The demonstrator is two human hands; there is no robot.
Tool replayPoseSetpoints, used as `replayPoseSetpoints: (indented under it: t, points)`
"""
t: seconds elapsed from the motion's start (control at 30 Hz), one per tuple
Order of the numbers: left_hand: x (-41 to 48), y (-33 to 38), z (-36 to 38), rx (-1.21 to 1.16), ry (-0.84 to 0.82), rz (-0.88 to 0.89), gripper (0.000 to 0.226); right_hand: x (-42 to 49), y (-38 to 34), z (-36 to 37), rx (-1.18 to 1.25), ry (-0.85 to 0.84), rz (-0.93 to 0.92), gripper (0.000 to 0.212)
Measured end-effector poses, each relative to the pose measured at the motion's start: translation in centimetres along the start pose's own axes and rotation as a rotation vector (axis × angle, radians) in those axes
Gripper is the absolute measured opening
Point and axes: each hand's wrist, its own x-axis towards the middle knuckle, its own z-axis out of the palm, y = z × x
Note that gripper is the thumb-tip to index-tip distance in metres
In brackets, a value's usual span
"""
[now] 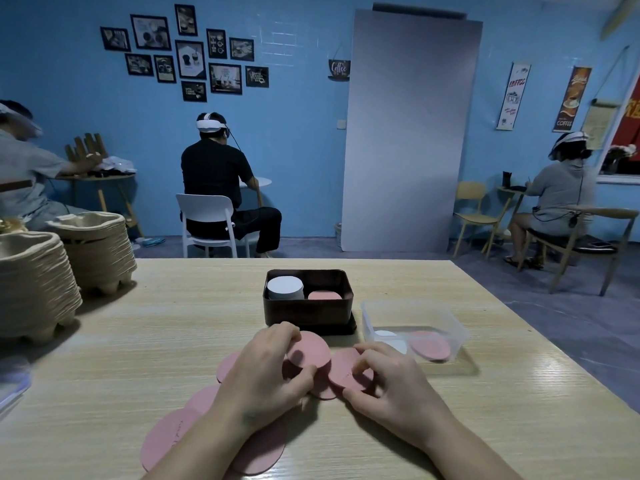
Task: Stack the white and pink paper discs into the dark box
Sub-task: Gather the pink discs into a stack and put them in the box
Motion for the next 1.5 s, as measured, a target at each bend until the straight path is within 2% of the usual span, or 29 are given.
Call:
replayPoseSetpoints:
  t: [0.13,0.3,0.37,0.47,0.63,0.77,1.07,1.5]
  points:
    - [-0.17,0.13,0.13,-0.031,-0.07,0.112,0.033,0.08,-0.12,0.06,0.024,-0.025,-0.027,0.035]
    - [-0.17,0.23,0.39,-0.017,-0.132,0.25,0.03,0.06,-0.11,0.15,0.098,-0.044,-0.082,0.058]
    - [-0.18,0.34,0.42,0.009,-0.119,0.31,0.029,0.11,-0.24,0.05,0.024,-0.062,-0.144,0.056]
    - [-0.24,0.59,0.35,0.065,-0.11,0.368,0.028,0.05,-0.55,-0.23,-0.017,-0.079,-0.185,0.041]
    - [-0.38,0.57,0.16,0.036,-0.082,0.323,0.027,-0.03,-0.55,-0.46,0.066,0.008,-0.174,0.036]
    - [-0.39,0.66,0.14,-0.005,-0.037,0.335,0.016,-0.13,-0.65,-0.68,0.121,0.053,-0.139,0.037]
    - [-0.62,0.79,0.17,0.003,-0.026,0.384,0.008,-0.03,-0.4,-0.45,0.122,0.008,-0.159,0.033]
    - [-0.55,0.73,0.03,-0.009,-0.062,0.375,0.014,-0.24,-0.62,-0.53,0.13,-0.011,-0.137,0.029]
